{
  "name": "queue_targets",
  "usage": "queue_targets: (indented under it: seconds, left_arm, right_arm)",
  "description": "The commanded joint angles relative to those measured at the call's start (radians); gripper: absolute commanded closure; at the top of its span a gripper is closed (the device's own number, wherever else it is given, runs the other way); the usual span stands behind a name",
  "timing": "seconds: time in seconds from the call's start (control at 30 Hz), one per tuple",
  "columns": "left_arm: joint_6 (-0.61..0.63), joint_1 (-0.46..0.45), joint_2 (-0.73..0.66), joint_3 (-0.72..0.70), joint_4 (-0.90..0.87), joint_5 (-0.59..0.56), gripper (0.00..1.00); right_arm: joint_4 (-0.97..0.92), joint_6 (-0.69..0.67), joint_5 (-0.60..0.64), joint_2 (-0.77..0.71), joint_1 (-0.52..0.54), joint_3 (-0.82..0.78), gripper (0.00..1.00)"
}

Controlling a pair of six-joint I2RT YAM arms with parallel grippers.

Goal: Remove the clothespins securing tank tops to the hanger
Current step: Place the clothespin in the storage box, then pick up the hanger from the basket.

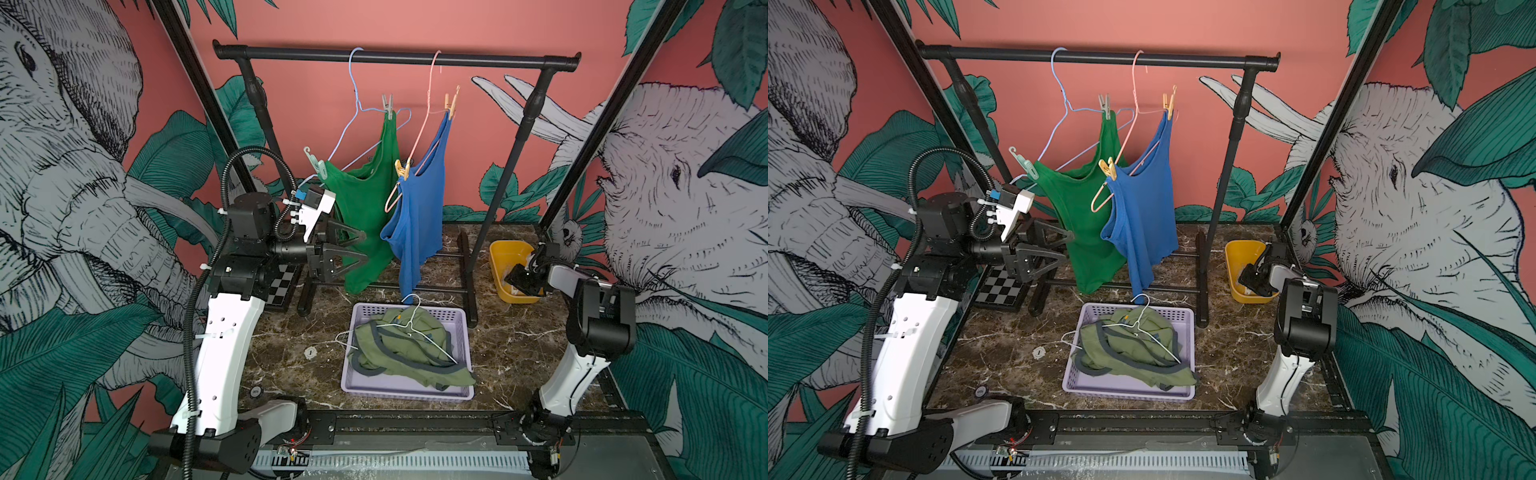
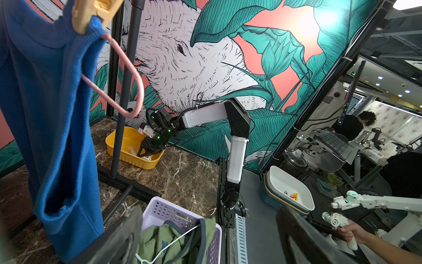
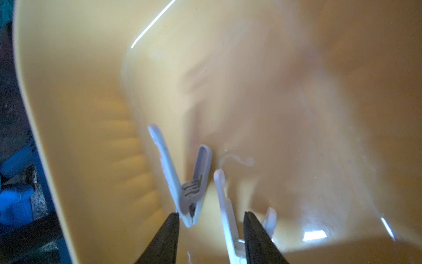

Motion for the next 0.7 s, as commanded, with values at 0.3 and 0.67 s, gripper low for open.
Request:
queue_targets:
  seconds: [0.3, 0.67]
  left_arm:
    - [0.195, -0.002, 0.014, 0.061, -0.183, -0.028, 0.07]
    - [0.386, -0.002, 0.005, 0.059, -0.396, -0.108, 0.04]
  right_arm:
    - [0.024, 0.129, -0.419, -0.666, 0.178, -0.227, 0.58]
    - [-0.058, -0.021, -0.516, -0.724, 0.631, -0.335, 0.55]
